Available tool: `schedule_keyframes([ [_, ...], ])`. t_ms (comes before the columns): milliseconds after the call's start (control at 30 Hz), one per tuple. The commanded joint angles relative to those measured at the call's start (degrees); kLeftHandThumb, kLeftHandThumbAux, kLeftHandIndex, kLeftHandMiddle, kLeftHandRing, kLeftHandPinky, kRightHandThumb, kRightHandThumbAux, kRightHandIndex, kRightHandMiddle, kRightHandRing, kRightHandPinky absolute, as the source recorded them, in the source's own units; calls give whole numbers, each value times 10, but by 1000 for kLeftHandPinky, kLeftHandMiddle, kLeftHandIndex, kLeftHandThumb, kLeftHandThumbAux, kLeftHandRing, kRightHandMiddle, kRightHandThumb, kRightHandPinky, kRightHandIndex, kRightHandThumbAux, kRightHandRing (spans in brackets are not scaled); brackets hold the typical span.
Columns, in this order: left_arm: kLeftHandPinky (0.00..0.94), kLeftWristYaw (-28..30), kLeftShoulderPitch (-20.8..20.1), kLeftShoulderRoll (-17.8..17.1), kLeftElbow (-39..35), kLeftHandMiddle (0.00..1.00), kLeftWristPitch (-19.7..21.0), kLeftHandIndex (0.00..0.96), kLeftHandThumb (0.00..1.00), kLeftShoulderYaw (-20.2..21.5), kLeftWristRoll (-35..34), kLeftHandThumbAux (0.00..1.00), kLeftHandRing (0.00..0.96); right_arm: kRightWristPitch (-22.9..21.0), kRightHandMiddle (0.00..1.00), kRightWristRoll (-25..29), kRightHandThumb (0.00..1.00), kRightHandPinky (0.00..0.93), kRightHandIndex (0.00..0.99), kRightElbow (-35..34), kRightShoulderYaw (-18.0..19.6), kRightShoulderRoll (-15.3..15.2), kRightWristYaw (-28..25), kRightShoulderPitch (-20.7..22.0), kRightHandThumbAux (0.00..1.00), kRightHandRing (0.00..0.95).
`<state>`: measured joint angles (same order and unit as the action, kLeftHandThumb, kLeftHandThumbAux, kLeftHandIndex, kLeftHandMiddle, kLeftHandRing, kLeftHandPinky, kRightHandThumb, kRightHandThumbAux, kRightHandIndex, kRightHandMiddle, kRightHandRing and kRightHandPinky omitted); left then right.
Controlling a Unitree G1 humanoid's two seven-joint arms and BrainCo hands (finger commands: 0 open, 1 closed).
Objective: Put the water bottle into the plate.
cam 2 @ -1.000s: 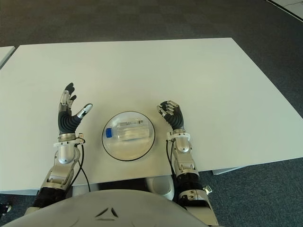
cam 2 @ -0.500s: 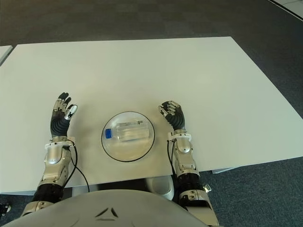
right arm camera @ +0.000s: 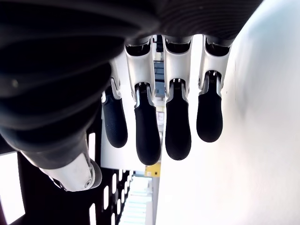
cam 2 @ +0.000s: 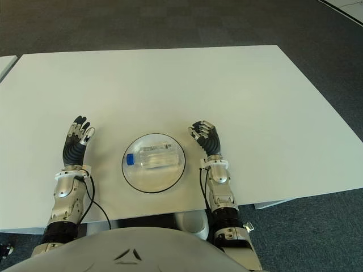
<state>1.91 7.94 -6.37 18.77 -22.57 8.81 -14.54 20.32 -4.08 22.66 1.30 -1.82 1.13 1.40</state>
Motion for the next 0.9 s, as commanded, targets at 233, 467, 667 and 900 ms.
schedule_keyframes([
  [233,357,-10,13,9,-27,222,73,173,121,6,16,739,269,0,582,5,709,586,435,4,0,1,-1,0,725,582],
  [467,512,-20,20,19,-51,429,103,347,439,5,34,759,466,-3,572,4,709,576,435,3,-1,2,0,1,725,571],
  [667,598,-22,7,21,-22,564,77,422,675,0,70,720,575,-2,576,4,710,583,435,6,-1,3,2,2,725,575],
  [900,594,-38,-1,21,12,605,50,430,697,-9,114,716,604,0,580,3,710,583,435,9,0,4,4,3,725,578],
])
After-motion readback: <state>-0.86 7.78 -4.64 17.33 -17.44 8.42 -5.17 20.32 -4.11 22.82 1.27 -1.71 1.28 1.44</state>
